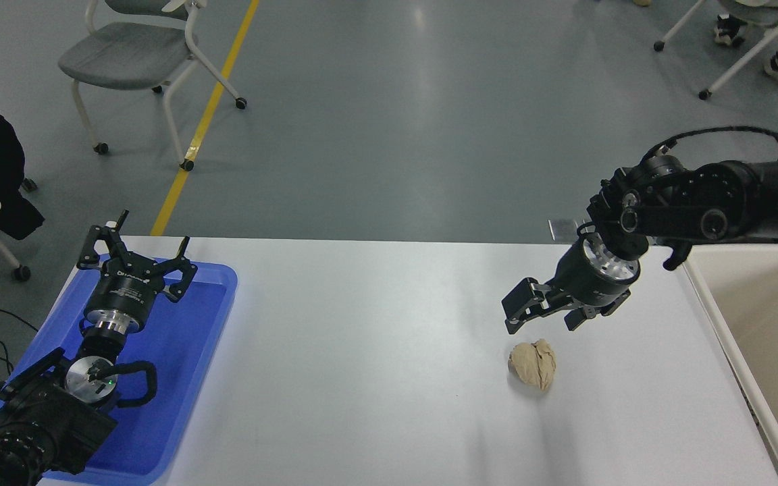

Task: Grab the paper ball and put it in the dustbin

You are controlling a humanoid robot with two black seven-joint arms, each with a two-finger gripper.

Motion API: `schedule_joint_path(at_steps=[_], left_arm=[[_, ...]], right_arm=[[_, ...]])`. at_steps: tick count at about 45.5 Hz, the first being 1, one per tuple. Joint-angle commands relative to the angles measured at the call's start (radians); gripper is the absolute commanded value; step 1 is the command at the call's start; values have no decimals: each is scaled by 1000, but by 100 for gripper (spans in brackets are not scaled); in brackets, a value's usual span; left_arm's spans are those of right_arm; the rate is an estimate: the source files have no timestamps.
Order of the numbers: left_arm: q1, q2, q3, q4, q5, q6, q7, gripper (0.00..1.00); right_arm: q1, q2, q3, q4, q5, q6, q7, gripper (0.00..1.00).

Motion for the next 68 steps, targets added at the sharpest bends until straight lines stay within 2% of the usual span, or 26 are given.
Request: schedule_joint_path(at_steps=[1, 25, 33, 36, 39, 44, 48, 49, 51, 57, 68], left_arm=[[-1, -1, 0, 1, 0, 0, 0, 100], [-1, -1, 0, 1, 0, 0, 0, 100], [-1, -1, 0, 1, 0, 0, 0, 100], [-1, -1, 0, 1, 0, 0, 0, 100], [-2, -1, 0, 1, 0, 0, 0, 100], [-2, -1, 0, 1, 0, 0, 0, 100], [-2, -1, 0, -2, 0, 0, 0, 100], [-2, -1, 0, 1, 0, 0, 0, 100], [-2, -1, 0, 1, 0, 0, 0, 100], [-2, -1, 0, 1, 0, 0, 0, 100], [-2, -1, 0, 1, 0, 0, 0, 100]], right_arm=[[-177, 8, 51, -117, -76, -74, -2, 100], [-360, 113, 84, -252, -93, -268, -2, 100], [-389, 121, 114, -271, -95, -320, -35, 100], [-398, 123, 114, -277, -95, -338, -37, 97], [-407, 123, 114, -277, -96, -349, -37, 89], [-407, 123, 105, -280, -98, -363, -37, 47], [-407, 127, 104, -280, -96, -363, -32, 39], [-406, 129, 104, -278, -95, -361, -31, 32], [-400, 129, 108, -277, -93, -358, -29, 1], [-338, 112, 91, -245, -93, -314, -26, 0], [-6, -31, -54, -24, -67, -220, -23, 0]])
